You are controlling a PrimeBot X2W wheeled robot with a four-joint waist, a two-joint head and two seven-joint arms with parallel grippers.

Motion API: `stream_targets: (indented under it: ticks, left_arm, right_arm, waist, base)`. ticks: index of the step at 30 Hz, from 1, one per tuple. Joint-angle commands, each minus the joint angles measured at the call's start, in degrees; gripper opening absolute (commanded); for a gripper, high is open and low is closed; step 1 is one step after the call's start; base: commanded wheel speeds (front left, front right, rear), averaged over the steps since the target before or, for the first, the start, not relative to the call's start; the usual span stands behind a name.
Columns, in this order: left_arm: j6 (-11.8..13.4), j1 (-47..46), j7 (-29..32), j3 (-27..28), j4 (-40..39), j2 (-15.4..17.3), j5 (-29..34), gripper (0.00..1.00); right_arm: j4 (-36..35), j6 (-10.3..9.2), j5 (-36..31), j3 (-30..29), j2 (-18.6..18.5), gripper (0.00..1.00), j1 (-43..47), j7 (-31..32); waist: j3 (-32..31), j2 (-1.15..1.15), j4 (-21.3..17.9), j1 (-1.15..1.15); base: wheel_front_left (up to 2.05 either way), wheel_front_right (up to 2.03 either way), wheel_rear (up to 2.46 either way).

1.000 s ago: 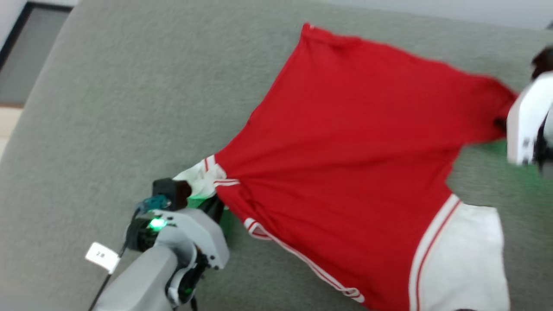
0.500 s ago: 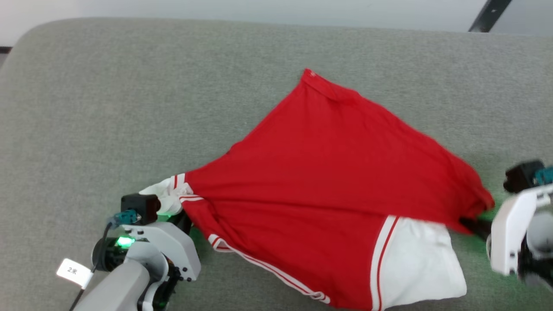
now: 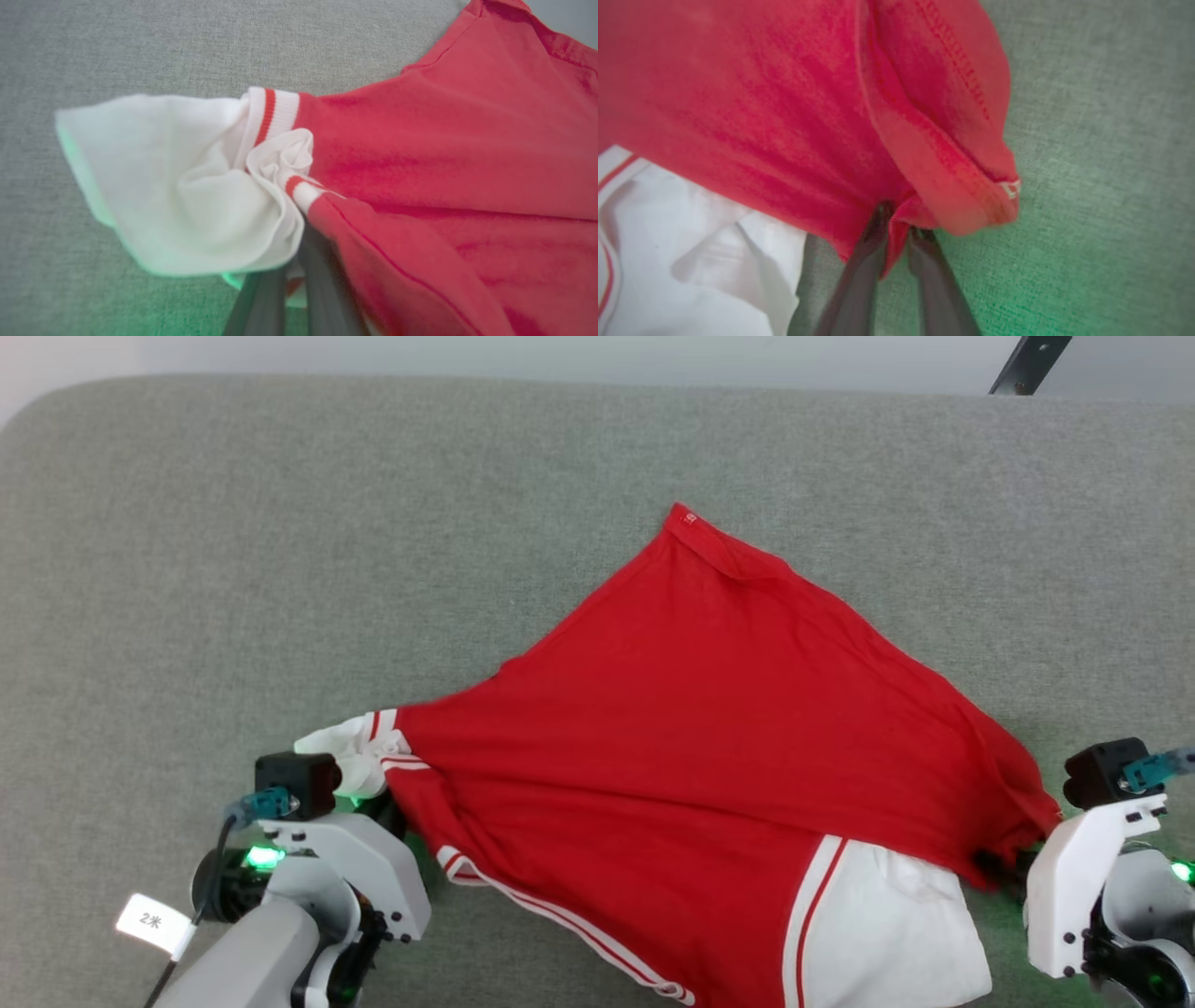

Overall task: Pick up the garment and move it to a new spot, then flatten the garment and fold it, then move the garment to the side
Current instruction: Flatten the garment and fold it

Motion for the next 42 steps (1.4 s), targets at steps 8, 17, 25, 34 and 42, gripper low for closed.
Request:
stream_targets:
  ticks: [8, 17, 25, 34, 42]
  left_arm:
    - [-0.1, 3.3, 0.6, -1.9, 0.5, -1.4, -0.7, 0.0]
    - [0.6, 4.4, 0.1, -1.8, -0.4, -1.3, -1.1, 0.0]
    - [0.3, 2.5, 0.4, -2.7, -1.1, -2.5, -0.4, 0.0]
    - [-1.5, -2.4, 0.6, -4.5, 0.8, -6.3, 0.8, 0.0]
    - [-4.1, -6.6, -0.5, -5.7, 5.1, -10.3, 1.5, 0.0]
  right_arm:
    - [-7.9, -0.75, 0.5, -3.9, -0.9, 1.0, 3.4, 9.5]
    - [-28.6, -0.6, -2.5, -13.7, 2.4, 1.0, 4.2, 9.4]
    - [-27.4, -0.6, -6.4, -5.9, 0.1, 1.0, -5.4, -10.4]
    - [-4.1, -0.6, -3.2, 9.1, -3.4, 1.0, -24.4, -11.3]
    - [15.9, -0.6, 3.9, 23.5, -2.8, 1.0, -42.9, 0.2]
  waist:
    - [-2.7, 0.0, 0.1, 0.0]
    - [-4.3, 0.0, 1.5, 0.0]
    - [-3.5, 0.0, 4.9, 0.0]
    - [-1.3, 0.0, 11.0, 0.0]
    - [1.7, 0.0, 14.7, 0.0]
  base:
    - [0.0, 0.0, 0.0]
    - [0.0, 0.0, 0.0]
    - [0.0, 0.0, 0.0]
    - [0.0, 0.0, 0.0]
    - [0.0, 0.0, 0.0]
